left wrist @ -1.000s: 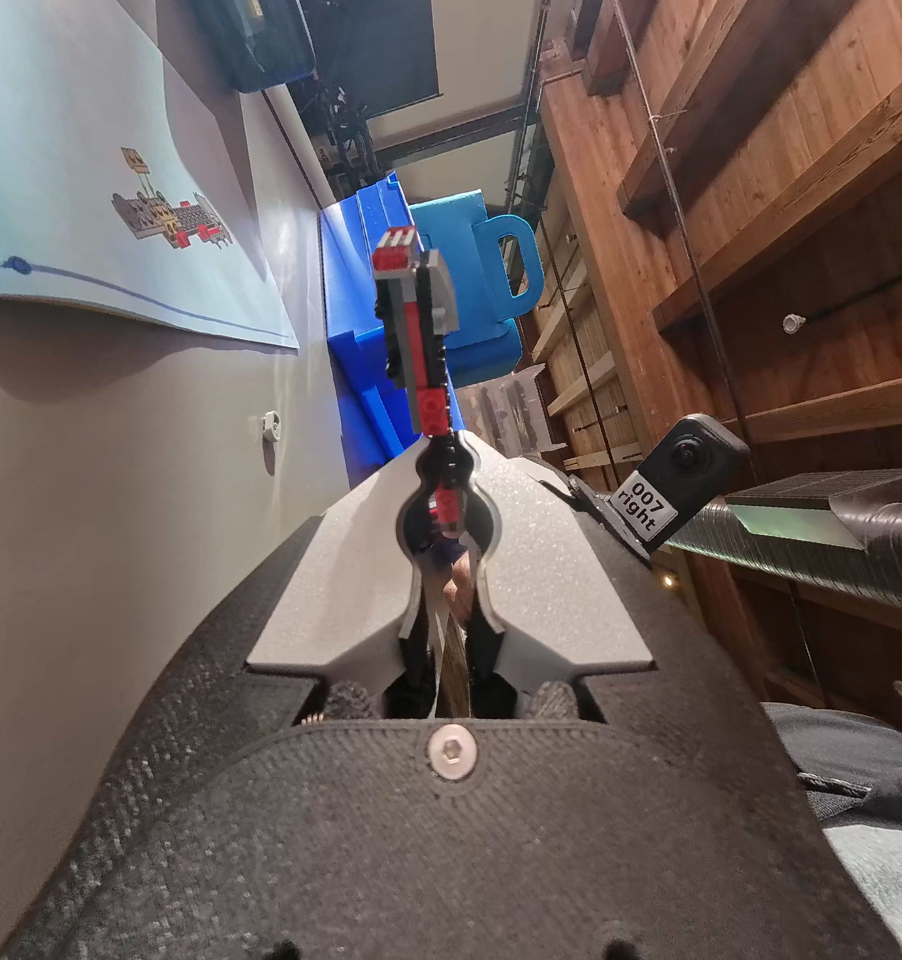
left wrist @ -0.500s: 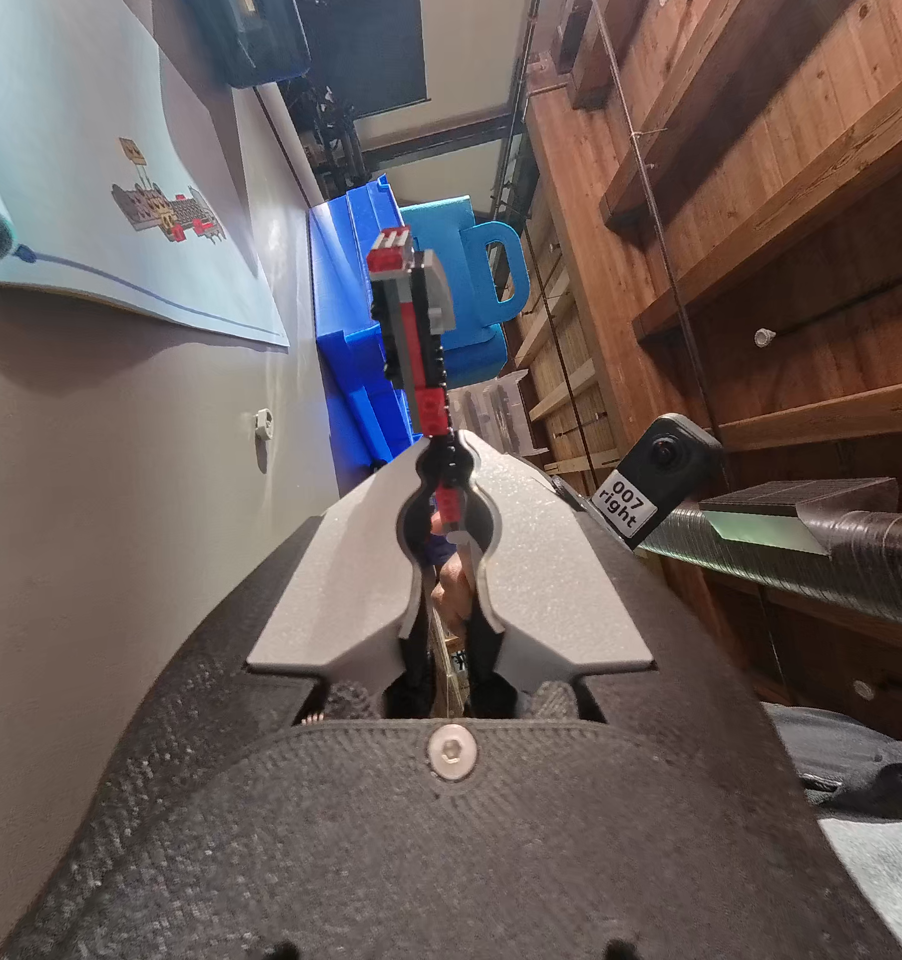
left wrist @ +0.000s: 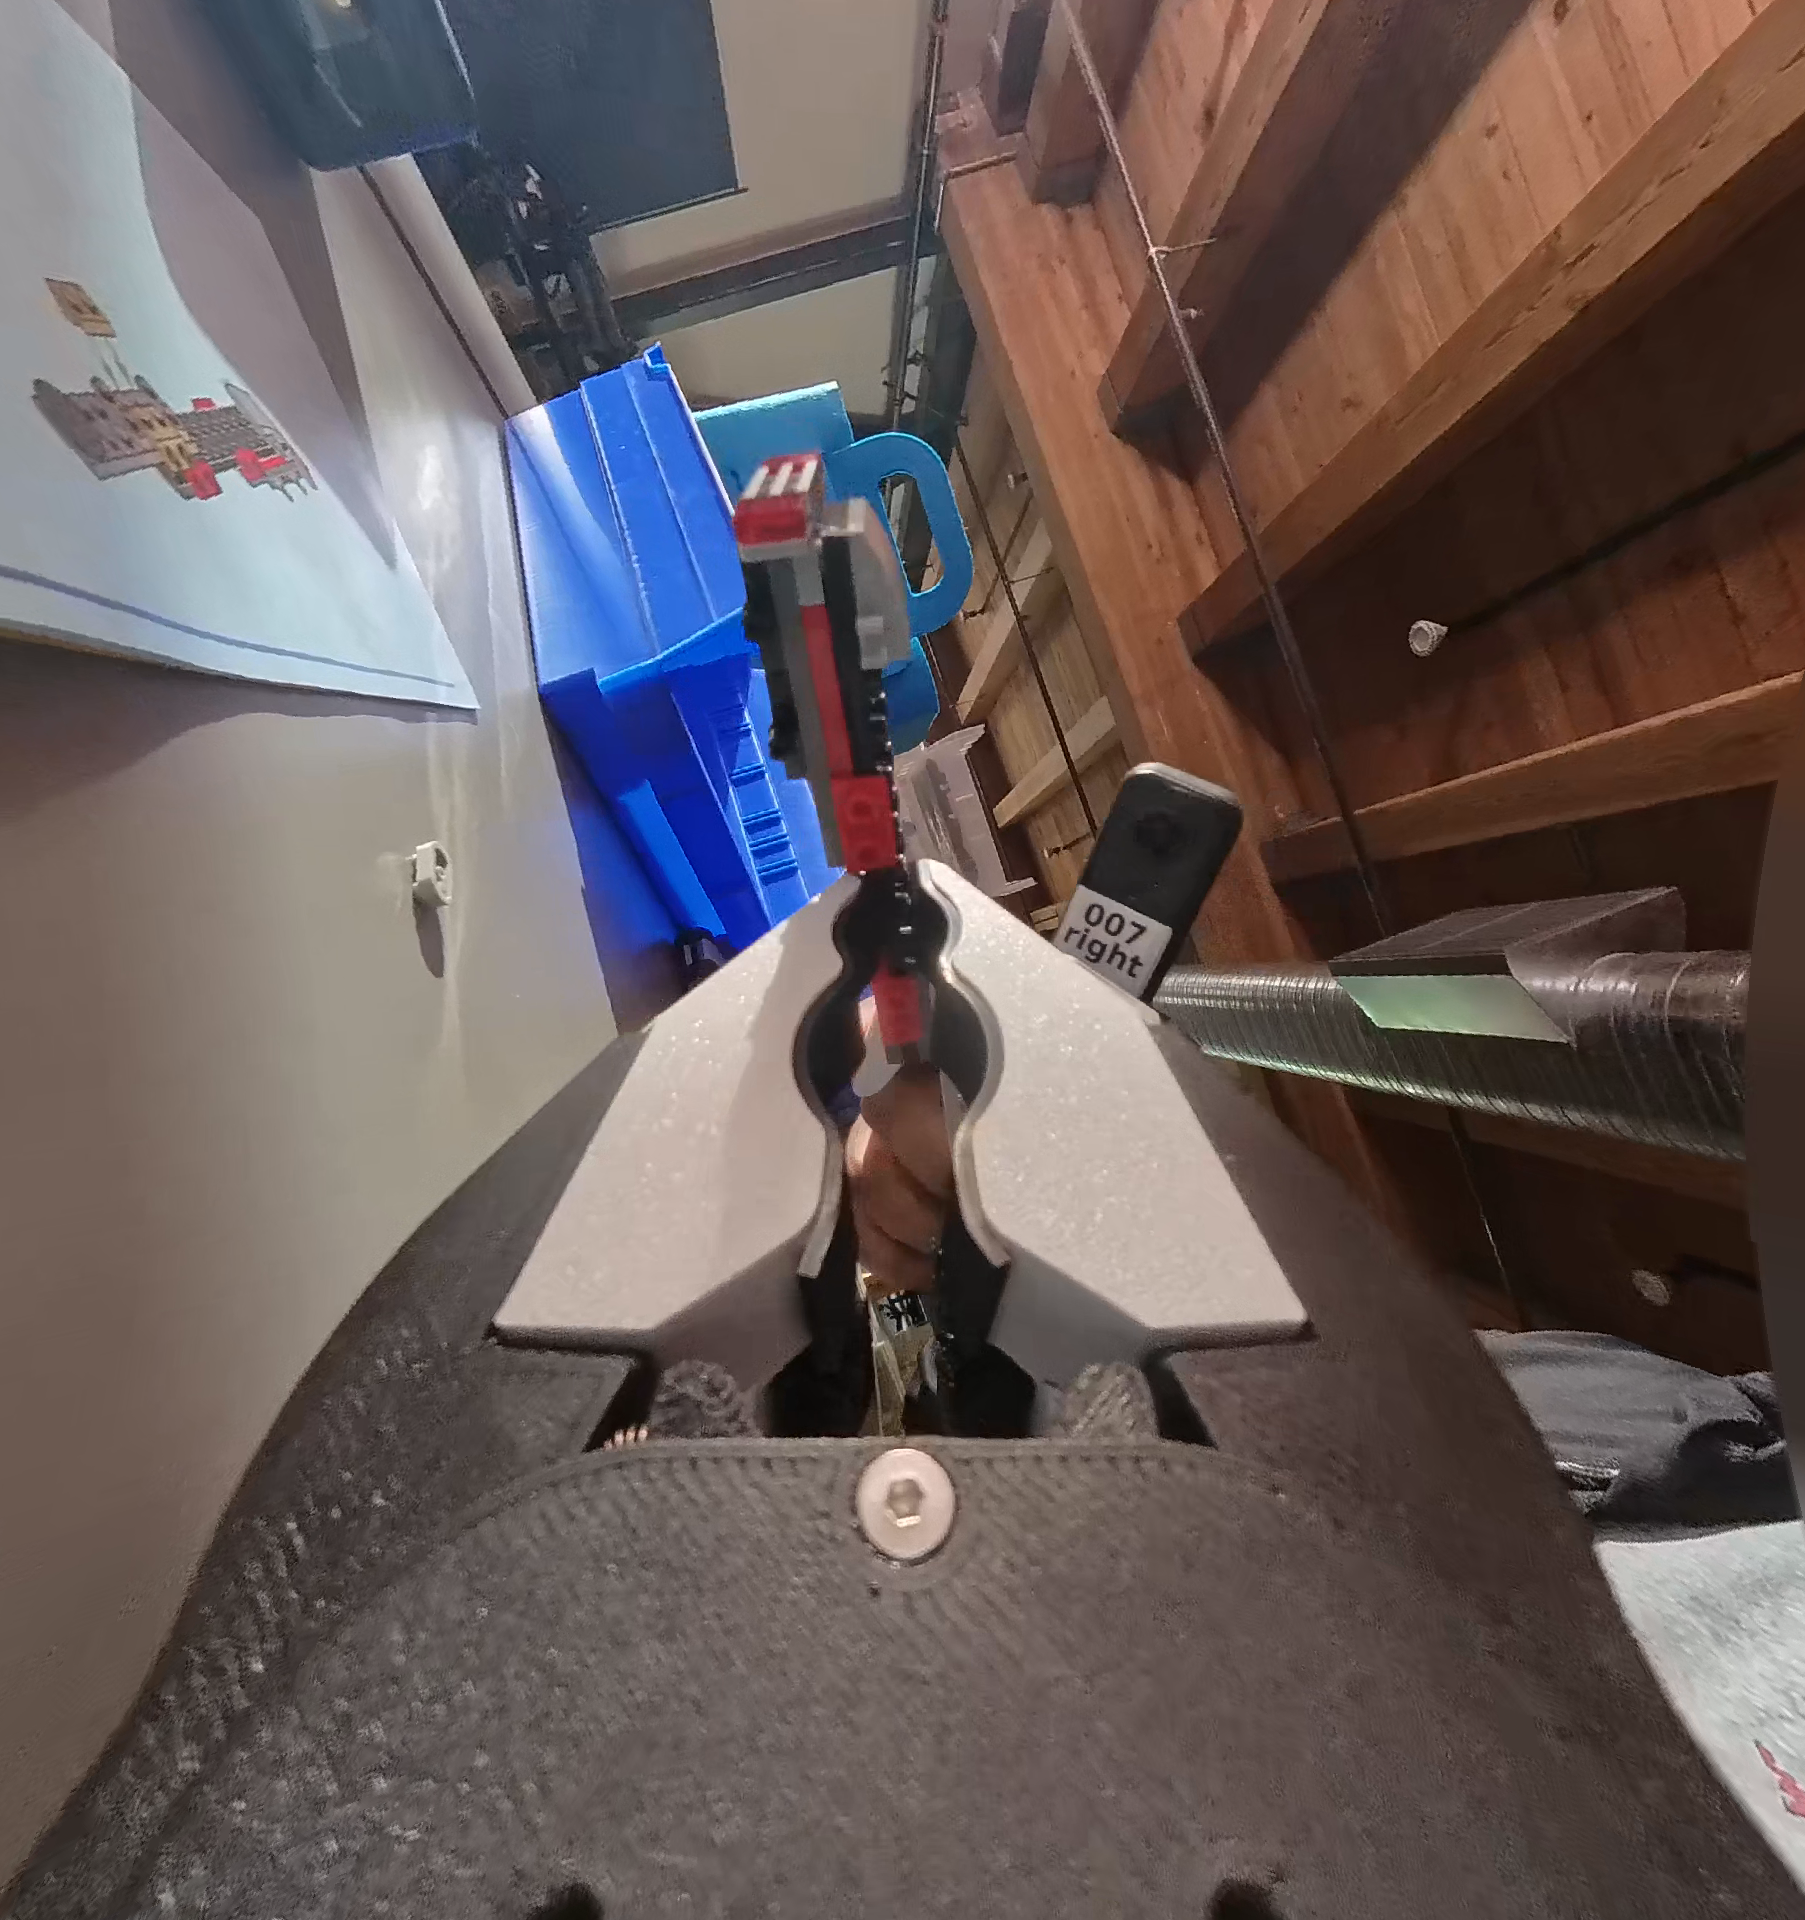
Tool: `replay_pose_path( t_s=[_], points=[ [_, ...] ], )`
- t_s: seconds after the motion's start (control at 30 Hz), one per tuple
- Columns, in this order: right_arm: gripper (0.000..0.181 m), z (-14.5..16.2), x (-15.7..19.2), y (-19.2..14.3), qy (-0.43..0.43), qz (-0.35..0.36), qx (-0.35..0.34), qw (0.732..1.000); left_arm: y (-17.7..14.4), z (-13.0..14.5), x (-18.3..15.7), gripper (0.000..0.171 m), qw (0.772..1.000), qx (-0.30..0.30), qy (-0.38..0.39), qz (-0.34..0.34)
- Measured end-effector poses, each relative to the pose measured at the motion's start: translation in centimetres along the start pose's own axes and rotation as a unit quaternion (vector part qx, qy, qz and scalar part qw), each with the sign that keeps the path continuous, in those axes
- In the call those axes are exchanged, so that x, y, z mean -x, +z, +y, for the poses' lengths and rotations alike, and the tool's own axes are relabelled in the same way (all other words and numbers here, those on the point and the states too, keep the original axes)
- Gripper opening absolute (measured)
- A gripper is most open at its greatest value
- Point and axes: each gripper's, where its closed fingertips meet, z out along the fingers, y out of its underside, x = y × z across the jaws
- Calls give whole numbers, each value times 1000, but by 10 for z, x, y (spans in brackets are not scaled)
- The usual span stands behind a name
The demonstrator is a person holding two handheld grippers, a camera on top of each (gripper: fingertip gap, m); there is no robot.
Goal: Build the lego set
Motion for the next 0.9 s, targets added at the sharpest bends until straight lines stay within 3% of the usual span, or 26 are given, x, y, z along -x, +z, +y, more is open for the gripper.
replay_pose_path(
  t_s=[0.27,0.47,0.9],
  points=[
    [35,2,5,-2,59,-56,-1,997,4,6,-9,5,999,17,31,18],
    [23,2,12,-4,68,-85,-5,994,6,7,-18,5,998,22,51,42],
    [21,-6,25,-11,56,-124,-38,990,6,8,-40,6,988,17,107,106]
  ],
)
